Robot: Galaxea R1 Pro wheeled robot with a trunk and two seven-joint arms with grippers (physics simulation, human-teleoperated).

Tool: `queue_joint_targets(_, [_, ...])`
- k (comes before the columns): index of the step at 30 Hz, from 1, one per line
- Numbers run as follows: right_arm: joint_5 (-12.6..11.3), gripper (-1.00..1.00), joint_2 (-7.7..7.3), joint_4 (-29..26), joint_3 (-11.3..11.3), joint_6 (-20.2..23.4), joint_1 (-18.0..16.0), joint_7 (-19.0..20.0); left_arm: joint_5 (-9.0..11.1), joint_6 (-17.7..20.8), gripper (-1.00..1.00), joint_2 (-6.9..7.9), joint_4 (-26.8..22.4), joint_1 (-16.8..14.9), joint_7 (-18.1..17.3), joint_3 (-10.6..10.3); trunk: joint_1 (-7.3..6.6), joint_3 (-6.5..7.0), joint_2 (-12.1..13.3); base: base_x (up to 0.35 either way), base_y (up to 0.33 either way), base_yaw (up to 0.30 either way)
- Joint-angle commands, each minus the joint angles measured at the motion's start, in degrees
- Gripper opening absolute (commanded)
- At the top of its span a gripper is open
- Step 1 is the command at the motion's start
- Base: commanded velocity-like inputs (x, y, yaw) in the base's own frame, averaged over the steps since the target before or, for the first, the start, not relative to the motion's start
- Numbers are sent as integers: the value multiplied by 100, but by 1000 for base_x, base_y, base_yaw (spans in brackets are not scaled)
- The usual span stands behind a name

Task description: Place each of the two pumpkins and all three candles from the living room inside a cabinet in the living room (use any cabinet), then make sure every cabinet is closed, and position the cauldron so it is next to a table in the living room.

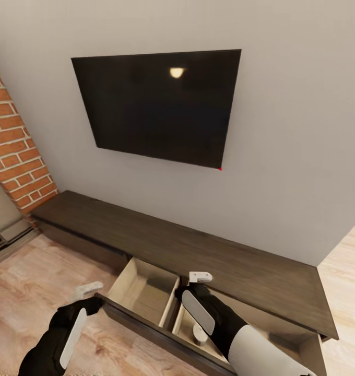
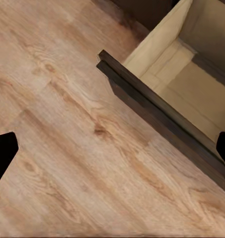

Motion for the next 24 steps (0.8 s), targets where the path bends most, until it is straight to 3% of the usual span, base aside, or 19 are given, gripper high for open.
queue_joint_targets(1, [-1,100,0,0,0,1,0,-2,-11,-20,100,4,190,0,6,120,0,8,0,0,0,203])
queue_joint_targets(4, [-1,100,0,0,0,7,0,-7,-45,-53,100,61,675,0,17,354,0,31,0,0,0,203])
queue_joint_targets(8, [-1,100,0,0,0,11,0,-9,-9,-89,100,449,1185,0,0,429,0,61,0,0,0,206])
queue_joint_targets(11, [-1,100,0,-2,0,9,0,-10,9,-362,100,621,1720,0,-7,443,0,83,0,0,0,209])
queue_joint_targets(15, [-6,100,0,-71,6,10,1,-19,11,-1075,100,678,2537,0,-14,451,0,112,0,0,0,210])
queue_joint_targets(20, [-3,100,0,-250,10,40,41,-55,9,-1362,100,693,2884,0,-17,448,0,148,0,0,0,212])
queue_joint_targets(24, [-1,100,0,-982,133,130,92,-411,11,-1399,100,700,2940,0,-22,444,0,171,0,0,0,238])
